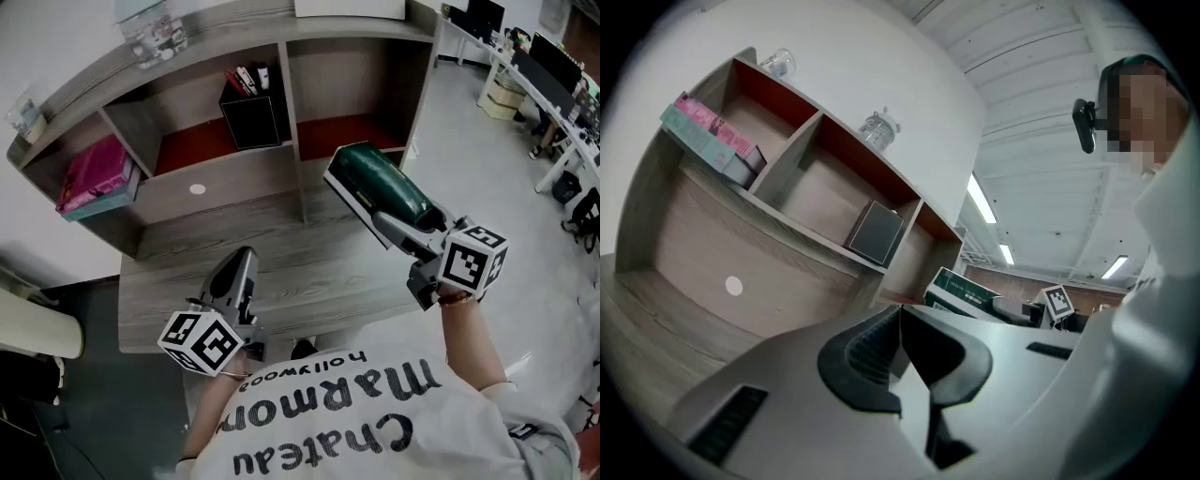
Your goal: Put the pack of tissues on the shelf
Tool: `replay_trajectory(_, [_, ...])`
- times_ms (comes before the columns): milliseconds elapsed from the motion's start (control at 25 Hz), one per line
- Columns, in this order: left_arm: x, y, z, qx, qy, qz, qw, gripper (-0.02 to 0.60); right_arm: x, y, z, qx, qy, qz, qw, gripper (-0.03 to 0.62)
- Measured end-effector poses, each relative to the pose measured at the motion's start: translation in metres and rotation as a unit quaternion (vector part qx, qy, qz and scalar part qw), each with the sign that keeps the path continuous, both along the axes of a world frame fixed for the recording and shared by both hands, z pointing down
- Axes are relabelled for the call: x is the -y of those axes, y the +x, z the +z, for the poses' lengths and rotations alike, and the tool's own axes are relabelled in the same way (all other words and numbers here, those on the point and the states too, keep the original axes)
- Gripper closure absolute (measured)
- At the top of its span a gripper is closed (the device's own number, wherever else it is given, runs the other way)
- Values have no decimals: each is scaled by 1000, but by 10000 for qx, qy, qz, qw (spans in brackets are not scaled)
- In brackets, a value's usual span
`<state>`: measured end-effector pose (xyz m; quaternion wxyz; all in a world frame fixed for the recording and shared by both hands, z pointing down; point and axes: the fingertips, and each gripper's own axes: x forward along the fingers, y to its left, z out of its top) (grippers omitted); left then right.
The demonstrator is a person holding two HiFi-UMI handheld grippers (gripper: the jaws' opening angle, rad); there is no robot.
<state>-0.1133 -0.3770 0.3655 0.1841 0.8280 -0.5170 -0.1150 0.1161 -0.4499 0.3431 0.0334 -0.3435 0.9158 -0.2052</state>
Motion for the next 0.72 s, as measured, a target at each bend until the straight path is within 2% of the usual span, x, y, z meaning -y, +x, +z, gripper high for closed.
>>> replay_trajectory(360, [53,-38,-15,11,129,-206,9997,560,58,-31,-7,-1032,420,-615,9919,161])
replay_trajectory(600, [74,-53,-16,19,102,-307,9995,560,83,-43,9,-1553,288,-1197,9802,160])
replay_trajectory(720, [81,-58,-13,25,22,-350,9994,560,94,-43,13,-1553,173,-1422,9774,158])
